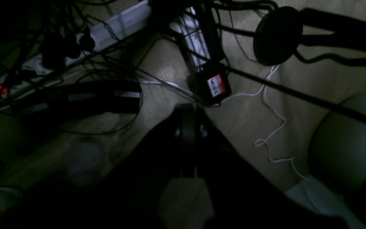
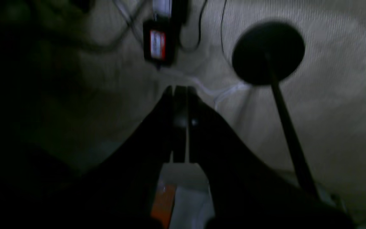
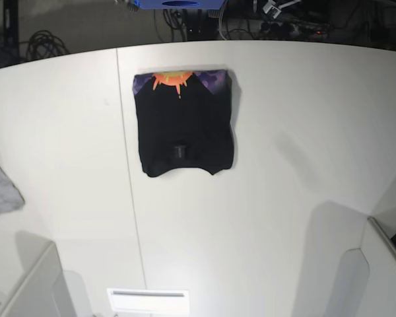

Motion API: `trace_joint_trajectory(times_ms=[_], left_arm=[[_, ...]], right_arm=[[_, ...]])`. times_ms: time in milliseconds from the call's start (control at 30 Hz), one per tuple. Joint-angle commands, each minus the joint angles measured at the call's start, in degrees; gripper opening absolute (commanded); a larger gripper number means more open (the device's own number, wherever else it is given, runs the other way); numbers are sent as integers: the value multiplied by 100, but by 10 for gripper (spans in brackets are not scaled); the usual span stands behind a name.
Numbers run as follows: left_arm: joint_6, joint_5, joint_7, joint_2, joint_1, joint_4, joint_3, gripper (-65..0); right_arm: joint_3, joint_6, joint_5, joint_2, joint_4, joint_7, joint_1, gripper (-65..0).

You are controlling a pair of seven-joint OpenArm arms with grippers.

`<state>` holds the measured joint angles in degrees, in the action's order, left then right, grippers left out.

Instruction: Fold the T-shirt properly

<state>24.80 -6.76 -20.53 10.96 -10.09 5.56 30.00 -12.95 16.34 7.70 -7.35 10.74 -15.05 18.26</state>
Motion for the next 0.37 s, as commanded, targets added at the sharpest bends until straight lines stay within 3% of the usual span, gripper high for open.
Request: trace_joint_trajectory(times_ms=[0,333], left_arm=[[13,-5,-43,42,-86,37,2,-650],[13,22,-8,51,-156,231,55,-650]], right_arm=[[16,15,16,-43,-50,24,121,-650],[7,6,16,63,-41,15,121,-650]])
